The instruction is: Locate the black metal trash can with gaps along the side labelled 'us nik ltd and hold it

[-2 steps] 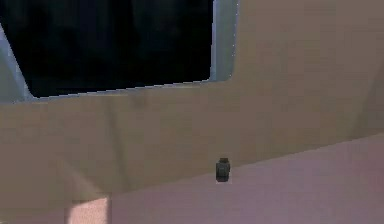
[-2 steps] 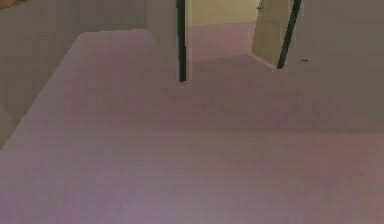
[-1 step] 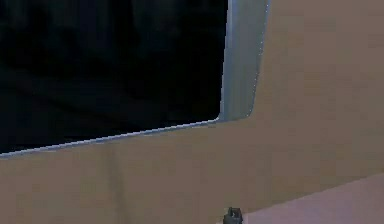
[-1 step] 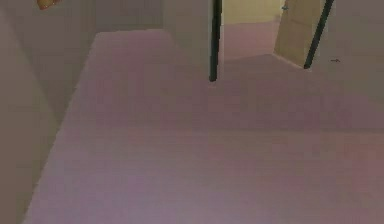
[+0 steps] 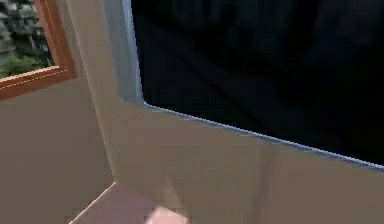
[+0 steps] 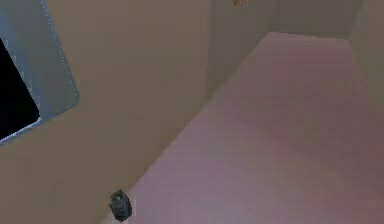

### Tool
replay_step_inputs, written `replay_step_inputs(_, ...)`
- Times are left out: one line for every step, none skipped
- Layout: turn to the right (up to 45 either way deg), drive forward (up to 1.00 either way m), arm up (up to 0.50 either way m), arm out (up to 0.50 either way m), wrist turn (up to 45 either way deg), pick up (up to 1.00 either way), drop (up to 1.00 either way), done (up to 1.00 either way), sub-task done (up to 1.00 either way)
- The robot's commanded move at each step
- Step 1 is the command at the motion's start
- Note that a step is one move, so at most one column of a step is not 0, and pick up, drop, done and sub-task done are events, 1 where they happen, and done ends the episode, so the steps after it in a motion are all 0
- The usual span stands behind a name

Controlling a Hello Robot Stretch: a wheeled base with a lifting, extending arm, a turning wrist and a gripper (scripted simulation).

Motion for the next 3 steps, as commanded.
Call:
replay_step_inputs(-24.0, 0.0, 0.0, 0.0, 0.0, 0.0, 0.0, 0.0, 0.0)
replay_step_inputs(45.0, 0.0, 0.0, 0.0, 0.0, 0.0, 0.0, 0.0, 0.0)
replay_step_inputs(21.0, 0.0, 0.0, 0.0, 0.0, 0.0, 0.0, 0.0, 0.0)
